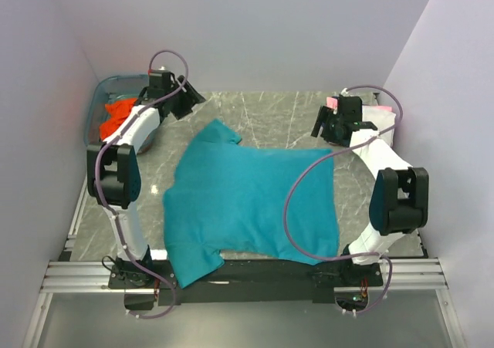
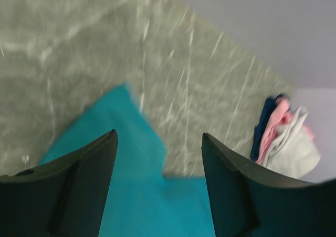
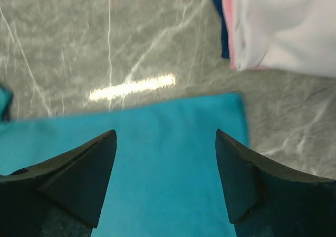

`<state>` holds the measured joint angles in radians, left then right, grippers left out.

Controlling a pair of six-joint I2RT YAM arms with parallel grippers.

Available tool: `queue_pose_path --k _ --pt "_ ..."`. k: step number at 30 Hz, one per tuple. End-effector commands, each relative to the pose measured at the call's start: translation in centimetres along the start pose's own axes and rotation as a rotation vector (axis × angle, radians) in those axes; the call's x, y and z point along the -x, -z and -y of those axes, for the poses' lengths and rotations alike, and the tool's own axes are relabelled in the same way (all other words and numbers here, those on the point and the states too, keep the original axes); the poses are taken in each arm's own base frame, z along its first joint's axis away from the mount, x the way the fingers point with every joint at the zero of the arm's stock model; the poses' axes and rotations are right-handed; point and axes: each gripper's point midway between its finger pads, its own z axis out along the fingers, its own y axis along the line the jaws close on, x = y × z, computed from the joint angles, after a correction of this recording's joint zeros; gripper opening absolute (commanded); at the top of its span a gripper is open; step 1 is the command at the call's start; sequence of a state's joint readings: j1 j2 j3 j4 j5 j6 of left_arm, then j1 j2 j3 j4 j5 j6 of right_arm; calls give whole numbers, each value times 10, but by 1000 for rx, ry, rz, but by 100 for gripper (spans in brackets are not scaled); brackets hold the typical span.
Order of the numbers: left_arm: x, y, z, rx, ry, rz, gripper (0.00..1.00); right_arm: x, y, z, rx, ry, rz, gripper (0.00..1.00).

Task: Fold and stack the t-shirts
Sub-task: Flatten the tshirt out

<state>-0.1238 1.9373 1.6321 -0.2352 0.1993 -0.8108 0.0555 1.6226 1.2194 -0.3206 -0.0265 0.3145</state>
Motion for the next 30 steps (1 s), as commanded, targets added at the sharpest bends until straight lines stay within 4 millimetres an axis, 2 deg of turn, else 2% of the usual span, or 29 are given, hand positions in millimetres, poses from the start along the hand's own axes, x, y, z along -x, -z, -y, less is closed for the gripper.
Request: queue_pose_path --k 1,3,4,5,6,7,8,10,11,13,17,21,26,30 --pt "12 53 74 -201 -100 40 72 57 30 -31 123 30 148 83" --pt "-2 59 64 -174 -86 7 72 55 35 -34 142 32 138 84" --pt "-9 68 61 -162 -82 -9 72 49 36 -34 143 32 117 84" --pt "-24 67 44 -123 -73 -44 72 45 38 -35 154 28 102 84" --pt "-32 70 37 -105 -69 -60 72 40 39 -35 157 23 81 84" --pt "-36 79 33 -92 -67 -70 72 33 40 -38 175 18 53 84" --pt "-52 79 18 -61 -59 -102 72 24 44 -40 182 9 21 84" --pt "-62 89 12 -61 -54 -116 73 5 45 -38 183 -10 -35 84" --pt "-77 88 -3 -37 -39 -151 73 -8 45 -35 177 -37 -64 84" --pt "-95 90 -19 -7 -21 -190 73 -27 43 -32 168 -66 -119 85" --pt "-126 89 -42 67 -4 -256 72 -74 32 -18 129 -108 -239 84" --pt "-146 86 -53 94 -22 -276 72 -100 30 -8 102 -126 -299 84" --pt "-170 72 -79 181 -70 -323 70 -128 21 -1 76 -173 -369 84" --pt "-182 60 -93 228 -108 -351 68 -139 13 4 42 -186 -425 84"
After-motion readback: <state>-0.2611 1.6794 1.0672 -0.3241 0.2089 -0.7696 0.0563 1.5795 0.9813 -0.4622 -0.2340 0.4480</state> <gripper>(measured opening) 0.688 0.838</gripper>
